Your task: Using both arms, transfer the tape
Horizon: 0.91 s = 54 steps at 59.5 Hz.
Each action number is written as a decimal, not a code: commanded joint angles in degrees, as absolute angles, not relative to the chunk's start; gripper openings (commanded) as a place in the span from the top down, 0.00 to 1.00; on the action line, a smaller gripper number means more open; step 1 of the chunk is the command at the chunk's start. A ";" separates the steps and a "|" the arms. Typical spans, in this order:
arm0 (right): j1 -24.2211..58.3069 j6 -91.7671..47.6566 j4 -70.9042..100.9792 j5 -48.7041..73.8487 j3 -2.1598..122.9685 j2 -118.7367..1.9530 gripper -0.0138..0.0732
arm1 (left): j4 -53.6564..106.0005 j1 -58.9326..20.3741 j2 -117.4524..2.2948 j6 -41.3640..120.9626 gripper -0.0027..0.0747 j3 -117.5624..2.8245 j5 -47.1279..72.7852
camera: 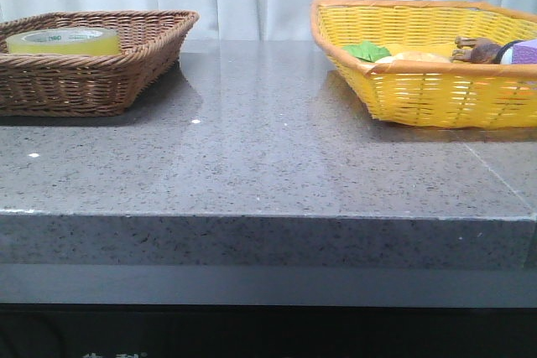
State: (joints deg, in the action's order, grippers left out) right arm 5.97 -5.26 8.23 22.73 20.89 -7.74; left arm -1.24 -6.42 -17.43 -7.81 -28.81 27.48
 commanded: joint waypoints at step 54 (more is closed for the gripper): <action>5.59 -5.53 8.56 18.76 22.17 -8.37 0.94 | 0.00 -1.32 1.49 -8.09 0.99 -0.13 7.43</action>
State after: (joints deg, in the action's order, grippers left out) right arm 5.97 -5.26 8.23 22.92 20.89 -7.74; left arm -0.68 -1.33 0.30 -7.81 -1.31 17.31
